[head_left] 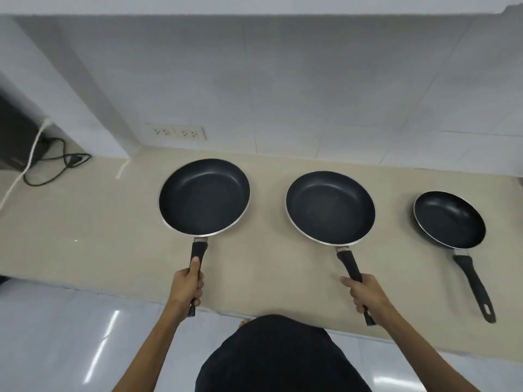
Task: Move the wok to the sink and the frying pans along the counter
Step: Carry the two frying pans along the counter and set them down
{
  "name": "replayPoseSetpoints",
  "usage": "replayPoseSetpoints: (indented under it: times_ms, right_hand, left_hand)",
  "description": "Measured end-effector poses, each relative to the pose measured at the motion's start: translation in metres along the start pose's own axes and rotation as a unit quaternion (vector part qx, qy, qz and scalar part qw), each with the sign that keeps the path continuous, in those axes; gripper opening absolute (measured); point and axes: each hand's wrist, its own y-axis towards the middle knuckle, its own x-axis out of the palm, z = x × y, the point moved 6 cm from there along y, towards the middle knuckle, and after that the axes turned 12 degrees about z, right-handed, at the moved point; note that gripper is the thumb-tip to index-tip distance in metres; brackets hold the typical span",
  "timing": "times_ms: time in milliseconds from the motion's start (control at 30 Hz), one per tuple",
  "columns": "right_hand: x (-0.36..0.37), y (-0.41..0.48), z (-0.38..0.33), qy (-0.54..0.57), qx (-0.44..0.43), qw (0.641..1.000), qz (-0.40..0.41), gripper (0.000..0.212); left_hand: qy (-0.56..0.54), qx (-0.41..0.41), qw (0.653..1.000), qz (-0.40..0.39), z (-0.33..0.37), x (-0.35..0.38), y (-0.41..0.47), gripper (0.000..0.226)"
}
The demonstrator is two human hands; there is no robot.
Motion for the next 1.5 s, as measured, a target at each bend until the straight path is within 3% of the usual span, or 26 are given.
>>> replayPoseSetpoints:
  times_ms: [300,967,1500]
  right_hand:
    - [0.051,-0.007,0.005,0.025,0.012,0.998,0.061,0.021]
    - [0.094,-0.013,-0.003,0.017,-0.002,0.997,0.081,0.030]
    - [0.100,-0.033,0.005,0.042,0.033,0.998,0.036,0.036]
  left_hand:
    - [0.044,0.000,0.998,-0.039,0.003,-0.016,0.063,0.054]
    - [0.050,-0.005,0.997,-0.057,0.005,-0.036,0.104,0.054]
    - [0.043,0.000,0.998,-0.055,-0.011,-0.050,0.109,0.052]
